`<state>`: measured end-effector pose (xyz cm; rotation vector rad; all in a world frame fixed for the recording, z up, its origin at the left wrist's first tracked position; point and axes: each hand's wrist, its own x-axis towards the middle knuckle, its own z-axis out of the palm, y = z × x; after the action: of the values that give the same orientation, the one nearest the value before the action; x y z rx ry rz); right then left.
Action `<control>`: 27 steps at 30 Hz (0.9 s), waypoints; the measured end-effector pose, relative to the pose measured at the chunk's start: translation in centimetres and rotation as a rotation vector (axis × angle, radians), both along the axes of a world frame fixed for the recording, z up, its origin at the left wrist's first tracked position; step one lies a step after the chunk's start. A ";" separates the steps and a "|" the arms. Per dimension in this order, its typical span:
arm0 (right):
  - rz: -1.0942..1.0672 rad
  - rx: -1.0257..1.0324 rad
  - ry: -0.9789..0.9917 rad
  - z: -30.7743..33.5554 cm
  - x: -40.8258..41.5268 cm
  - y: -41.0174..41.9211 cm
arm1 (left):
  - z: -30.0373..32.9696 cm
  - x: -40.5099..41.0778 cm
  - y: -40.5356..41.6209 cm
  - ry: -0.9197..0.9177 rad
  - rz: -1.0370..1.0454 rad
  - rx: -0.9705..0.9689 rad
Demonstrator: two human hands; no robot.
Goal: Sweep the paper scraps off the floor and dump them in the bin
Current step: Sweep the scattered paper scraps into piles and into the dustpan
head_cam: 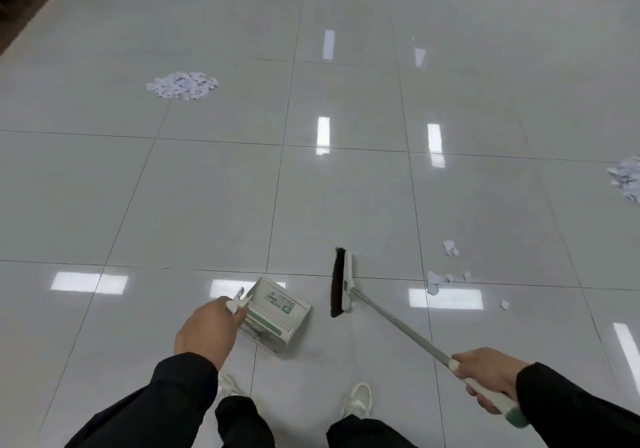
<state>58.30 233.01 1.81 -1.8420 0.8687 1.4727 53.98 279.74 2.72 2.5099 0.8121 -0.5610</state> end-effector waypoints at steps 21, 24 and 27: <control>-0.264 -0.157 -0.317 6.2 -5.3 -19.7 | 1.7 6.6 -19.4 -0.045 -0.242 -0.090; -0.317 -0.101 -0.350 5.7 -5.4 -16.7 | 2.0 7.0 -18.9 -0.056 -0.240 -0.069; -0.385 -0.035 -0.369 5.1 -2.6 -11.9 | 2.8 8.1 -16.9 -0.081 -0.194 -0.075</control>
<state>55.67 221.14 6.96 -1.7706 0.9956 0.8541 62.04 262.82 5.54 2.5395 0.5110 -0.5381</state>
